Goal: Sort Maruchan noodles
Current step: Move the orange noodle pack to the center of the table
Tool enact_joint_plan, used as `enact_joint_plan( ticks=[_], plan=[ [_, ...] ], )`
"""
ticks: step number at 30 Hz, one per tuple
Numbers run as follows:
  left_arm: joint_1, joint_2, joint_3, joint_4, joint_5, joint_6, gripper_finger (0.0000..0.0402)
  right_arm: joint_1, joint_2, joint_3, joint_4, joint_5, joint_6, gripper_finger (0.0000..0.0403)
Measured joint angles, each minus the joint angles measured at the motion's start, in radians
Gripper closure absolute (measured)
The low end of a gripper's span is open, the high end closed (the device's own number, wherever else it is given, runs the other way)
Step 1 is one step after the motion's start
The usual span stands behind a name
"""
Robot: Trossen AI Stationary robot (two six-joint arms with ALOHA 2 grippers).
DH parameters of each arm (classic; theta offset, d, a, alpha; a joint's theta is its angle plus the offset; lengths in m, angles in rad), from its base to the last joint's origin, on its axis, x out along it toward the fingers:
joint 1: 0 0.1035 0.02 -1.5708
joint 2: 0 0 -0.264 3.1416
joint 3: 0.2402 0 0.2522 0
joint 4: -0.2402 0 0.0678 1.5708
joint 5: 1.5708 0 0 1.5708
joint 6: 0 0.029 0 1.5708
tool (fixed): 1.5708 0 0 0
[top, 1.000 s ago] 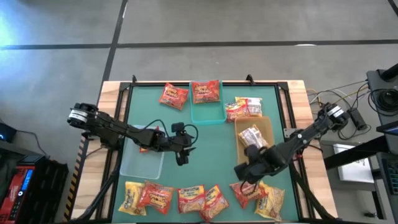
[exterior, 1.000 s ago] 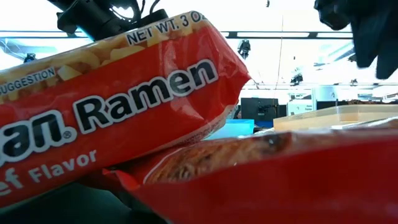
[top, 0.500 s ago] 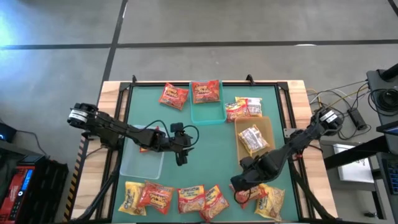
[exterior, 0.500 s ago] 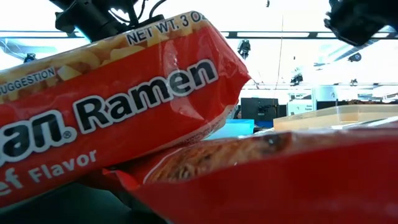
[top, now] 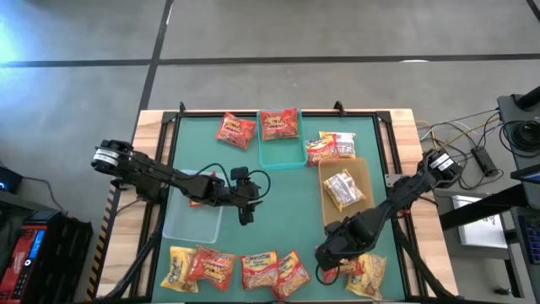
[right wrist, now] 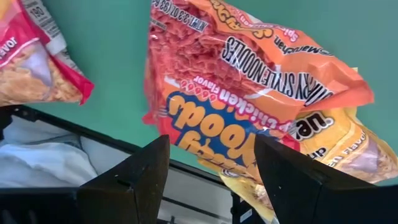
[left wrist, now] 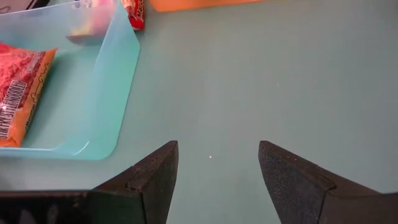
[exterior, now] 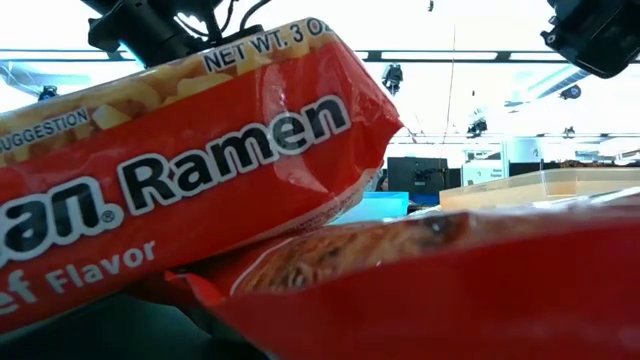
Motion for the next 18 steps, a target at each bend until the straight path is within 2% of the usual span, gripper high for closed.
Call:
enact_joint_plan(
  ticks=[4,8,18],
  plan=[
    [0.0,0.0,0.0,0.0,0.0,-0.004,0.0194,0.002,0.0,-0.002,0.0,0.001,-0.03,0.0179],
    [0.0,0.0,0.0,0.0,0.0,-0.004,0.0194,0.003,0.013,-0.003,0.0,0.022,-0.129,0.0179],
    [0.0,0.0,0.0,0.001,0.0,-0.004,0.0194,0.003,0.121,-0.002,0.007,0.052,-0.364,0.0179]
  ],
)
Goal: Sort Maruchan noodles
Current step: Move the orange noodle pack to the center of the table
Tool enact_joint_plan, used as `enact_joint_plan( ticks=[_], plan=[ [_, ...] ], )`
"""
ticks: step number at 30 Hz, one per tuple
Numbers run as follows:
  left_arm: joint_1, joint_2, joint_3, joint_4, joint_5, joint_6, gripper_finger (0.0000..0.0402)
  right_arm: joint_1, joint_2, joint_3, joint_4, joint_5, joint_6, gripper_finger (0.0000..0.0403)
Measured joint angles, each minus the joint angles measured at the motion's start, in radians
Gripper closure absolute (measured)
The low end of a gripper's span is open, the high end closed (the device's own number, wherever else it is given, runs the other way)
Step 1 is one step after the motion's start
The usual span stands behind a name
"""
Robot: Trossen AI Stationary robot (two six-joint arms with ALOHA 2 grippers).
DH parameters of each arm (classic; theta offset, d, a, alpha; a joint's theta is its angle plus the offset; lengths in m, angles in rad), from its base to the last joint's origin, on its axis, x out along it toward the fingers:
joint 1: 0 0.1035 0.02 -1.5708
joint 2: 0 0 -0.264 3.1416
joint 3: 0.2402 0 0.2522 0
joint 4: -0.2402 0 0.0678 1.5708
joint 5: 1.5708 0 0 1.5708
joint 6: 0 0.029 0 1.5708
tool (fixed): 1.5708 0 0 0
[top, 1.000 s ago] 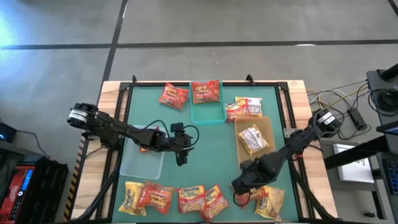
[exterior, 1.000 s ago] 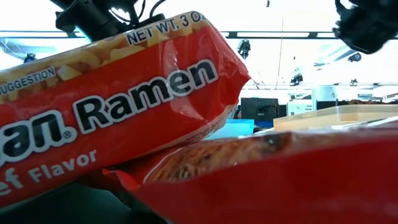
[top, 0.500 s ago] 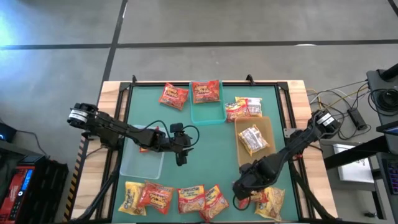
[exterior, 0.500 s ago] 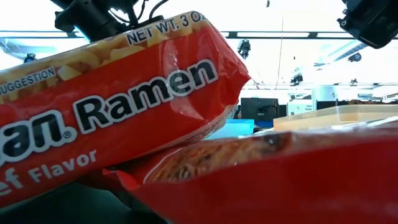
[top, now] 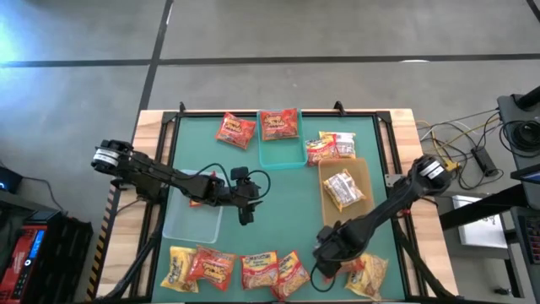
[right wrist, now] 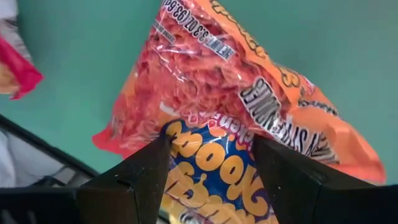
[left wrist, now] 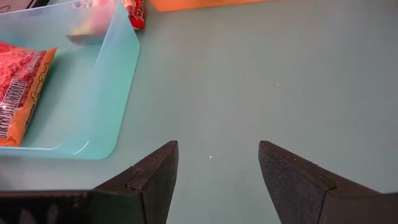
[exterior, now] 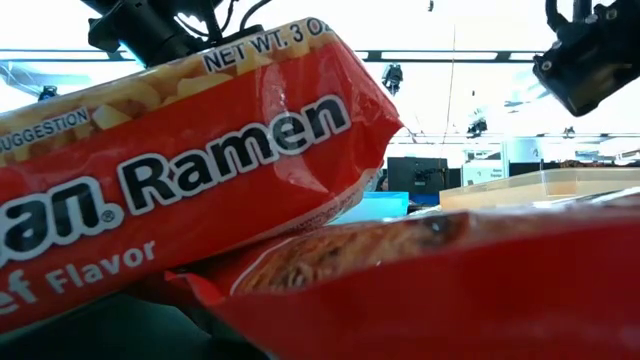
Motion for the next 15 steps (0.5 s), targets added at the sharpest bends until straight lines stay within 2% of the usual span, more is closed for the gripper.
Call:
enact_joint_plan(
  ticks=[4,7,12,15],
  plan=[
    [0.0,0.0,0.0,0.001,0.0,0.0,0.0194,-0.006,0.021,0.001,0.007,0.053,-0.029,0.0179],
    [0.0,0.0,0.0,0.001,0.0,0.0,0.0194,-0.015,0.02,0.001,0.035,0.147,-0.032,0.0179],
    [0.0,0.0,0.0,0.001,0.0,0.0,0.0194,-0.033,0.01,-0.002,0.098,0.397,-0.01,0.0179],
    [0.0,0.0,0.0,0.002,0.0,0.0,0.0194,-0.052,0.006,-0.003,0.135,0.571,0.071,0.0179]
  ],
)
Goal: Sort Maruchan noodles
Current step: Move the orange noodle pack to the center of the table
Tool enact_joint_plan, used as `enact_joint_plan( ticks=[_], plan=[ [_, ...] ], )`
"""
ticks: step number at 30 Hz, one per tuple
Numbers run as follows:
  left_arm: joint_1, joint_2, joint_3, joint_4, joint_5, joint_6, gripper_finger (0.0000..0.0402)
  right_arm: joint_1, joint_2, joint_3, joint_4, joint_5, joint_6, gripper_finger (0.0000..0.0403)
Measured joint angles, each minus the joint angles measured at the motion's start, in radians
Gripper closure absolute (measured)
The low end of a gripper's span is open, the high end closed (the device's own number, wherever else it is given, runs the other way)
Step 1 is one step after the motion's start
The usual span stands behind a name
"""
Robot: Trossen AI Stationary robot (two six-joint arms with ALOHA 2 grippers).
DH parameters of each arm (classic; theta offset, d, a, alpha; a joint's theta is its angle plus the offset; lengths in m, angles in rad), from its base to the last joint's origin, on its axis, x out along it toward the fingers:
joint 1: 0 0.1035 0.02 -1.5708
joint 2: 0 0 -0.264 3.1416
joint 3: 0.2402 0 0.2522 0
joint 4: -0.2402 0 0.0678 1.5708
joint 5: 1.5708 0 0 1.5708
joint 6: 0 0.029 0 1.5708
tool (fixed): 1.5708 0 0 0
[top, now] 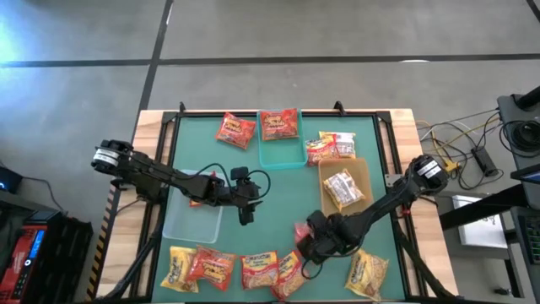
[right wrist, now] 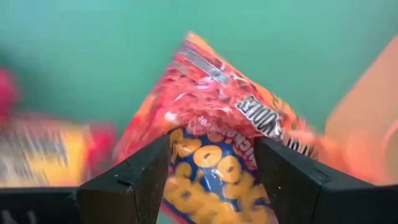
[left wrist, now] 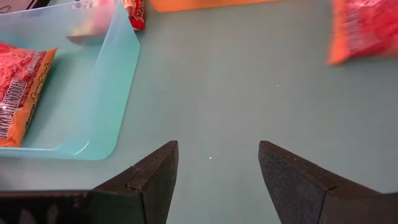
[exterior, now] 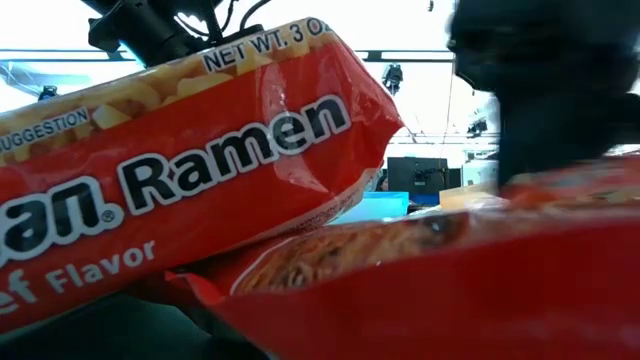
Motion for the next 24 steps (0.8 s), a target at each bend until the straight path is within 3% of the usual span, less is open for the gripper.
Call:
enact_joint_plan(
  ticks=[5,7,13,19,24],
  plan=[
    [0.0,0.0,0.0,0.0,0.0,0.0,0.0194,-0.031,-0.009,0.0,0.087,0.165,-0.011,0.0179],
    [0.0,0.0,0.0,0.0,0.0,0.0,0.0194,-0.039,-0.022,0.0,0.111,0.146,-0.083,0.0179],
    [0.0,0.001,0.0,0.002,0.0,0.0,0.0194,-0.048,-0.043,0.031,0.112,-0.044,-0.424,0.0179],
    [0.0,0.004,0.0,0.006,0.0,0.0,0.0194,-0.065,-0.035,0.052,0.117,-0.024,-0.666,0.0179],
    [0.0,0.004,0.0,0.005,0.0,-0.083,0.0194,-0.089,-0.035,0.051,0.119,0.024,-0.641,0.0179]
  ],
)
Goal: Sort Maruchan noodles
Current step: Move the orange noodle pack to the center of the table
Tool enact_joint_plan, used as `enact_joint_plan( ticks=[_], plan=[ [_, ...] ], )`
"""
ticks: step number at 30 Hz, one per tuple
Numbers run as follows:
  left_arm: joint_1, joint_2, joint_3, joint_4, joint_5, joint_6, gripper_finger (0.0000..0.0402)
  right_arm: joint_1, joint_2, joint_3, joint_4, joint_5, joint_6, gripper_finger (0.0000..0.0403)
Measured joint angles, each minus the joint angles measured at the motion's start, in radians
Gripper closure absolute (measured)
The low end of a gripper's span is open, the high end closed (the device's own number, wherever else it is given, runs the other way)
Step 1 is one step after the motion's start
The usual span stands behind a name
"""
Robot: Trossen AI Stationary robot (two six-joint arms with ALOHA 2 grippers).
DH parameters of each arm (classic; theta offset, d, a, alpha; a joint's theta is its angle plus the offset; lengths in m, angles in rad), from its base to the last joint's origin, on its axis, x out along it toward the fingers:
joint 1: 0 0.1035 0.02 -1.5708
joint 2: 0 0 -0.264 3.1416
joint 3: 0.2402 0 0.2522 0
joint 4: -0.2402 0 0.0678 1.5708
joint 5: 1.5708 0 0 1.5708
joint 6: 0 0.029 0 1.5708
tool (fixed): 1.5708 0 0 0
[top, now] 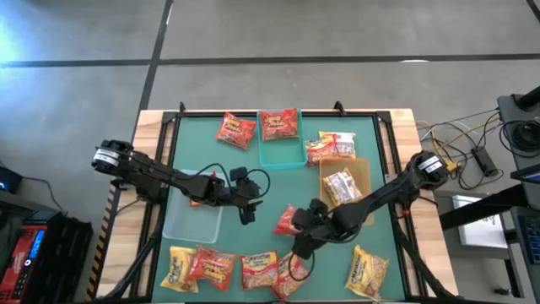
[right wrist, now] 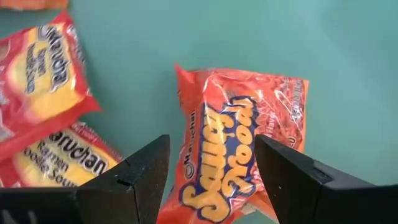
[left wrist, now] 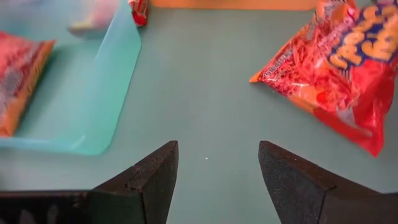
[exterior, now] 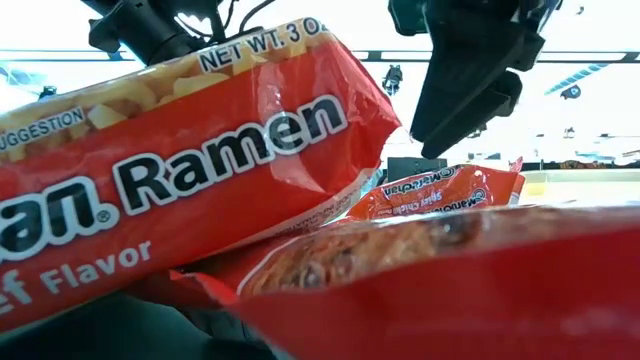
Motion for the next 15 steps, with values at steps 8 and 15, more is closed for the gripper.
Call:
enact_joint_plan(
  ticks=[8,15],
  plan=[
    [-0.02,0.001,-0.001,-0.007,0.012,-0.147,0.0194,-0.014,0.0,-0.001,0.001,-0.034,0.023,0.0179],
    [-0.051,0.001,-0.001,-0.005,0.072,-0.182,0.0194,-0.015,0.0,-0.008,0.0,-0.105,-0.085,0.0179]
  ],
)
